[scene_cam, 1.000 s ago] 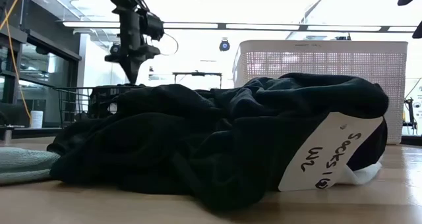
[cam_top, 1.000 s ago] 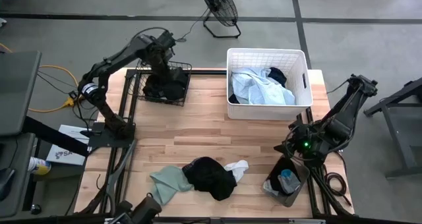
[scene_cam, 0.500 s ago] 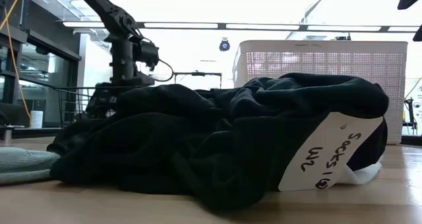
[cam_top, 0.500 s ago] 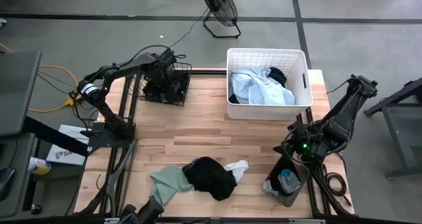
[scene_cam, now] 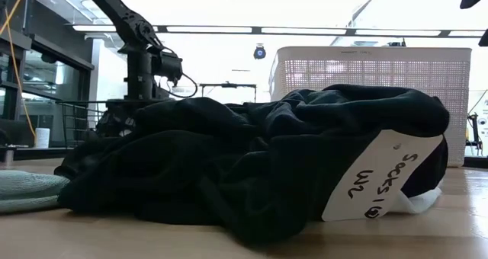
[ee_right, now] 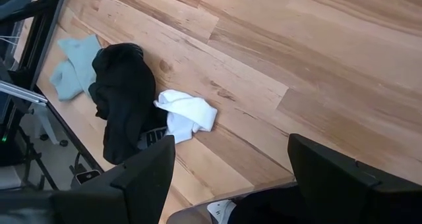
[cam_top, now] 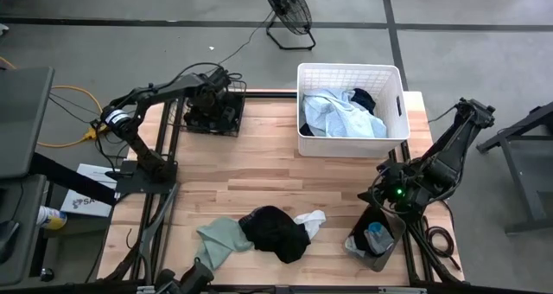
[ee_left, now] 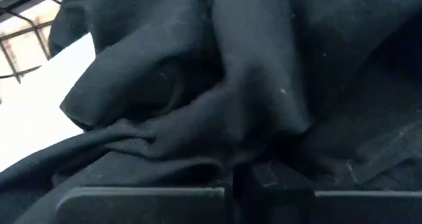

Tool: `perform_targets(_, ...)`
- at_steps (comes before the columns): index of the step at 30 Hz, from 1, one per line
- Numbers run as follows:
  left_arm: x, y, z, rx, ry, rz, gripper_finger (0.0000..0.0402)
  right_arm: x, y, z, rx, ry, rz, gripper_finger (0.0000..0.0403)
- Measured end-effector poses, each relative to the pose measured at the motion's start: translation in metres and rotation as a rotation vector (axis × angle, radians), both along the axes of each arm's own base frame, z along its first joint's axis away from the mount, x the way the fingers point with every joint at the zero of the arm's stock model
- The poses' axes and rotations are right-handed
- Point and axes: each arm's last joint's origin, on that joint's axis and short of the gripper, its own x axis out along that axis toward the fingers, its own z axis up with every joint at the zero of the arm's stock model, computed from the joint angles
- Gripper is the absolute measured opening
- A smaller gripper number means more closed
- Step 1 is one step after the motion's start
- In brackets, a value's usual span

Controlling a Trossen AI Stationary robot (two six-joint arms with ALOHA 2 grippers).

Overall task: Pick & Place Cloths
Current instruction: Put the left black boxer shorts into the black wire basket, then put the black boxer shorts into the black wire basket

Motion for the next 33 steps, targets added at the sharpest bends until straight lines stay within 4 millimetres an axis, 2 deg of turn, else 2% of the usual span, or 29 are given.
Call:
perform_targets(9, 0.0, 0.0, 0.057, 0.023, -0.013, -0.001, 0.0, 0.0, 0.0, 0.0, 0.003, -0.003, 0.002, 0.0286)
perform_targets(16, -0.001, 0.0, 0.089, 0.036, 0.003, -0.021, 0.0009, 0.0, 0.001, 0.0, 0.008, 0.011, 0.026, 0.0286)
perform_targets(19, -0.001, -0.002, 0.099, 0.015, -0.01, -0.031, 0.0038, 0.0, 0.001, 0.0, 0.019, 0.024, 0.036, 0.0286)
perform_targets(23, 0.003, -0.01, 0.109, -0.041, -0.05, -0.094, 0.0099, 0.0, 0.002, 0.0, 0.025, 0.036, 0.048, 0.0286)
perform_targets(28, 0.016, -0.029, 0.116, -0.121, -0.079, -0.17, 0.0175, 0.0, 0.002, 0.0, 0.016, 0.036, 0.061, 0.0286)
perform_targets(33, 0.035, -0.054, 0.116, -0.166, -0.085, -0.23, 0.0216, 0.0, 0.002, 0.0, 0.009, 0.037, 0.072, 0.0286)
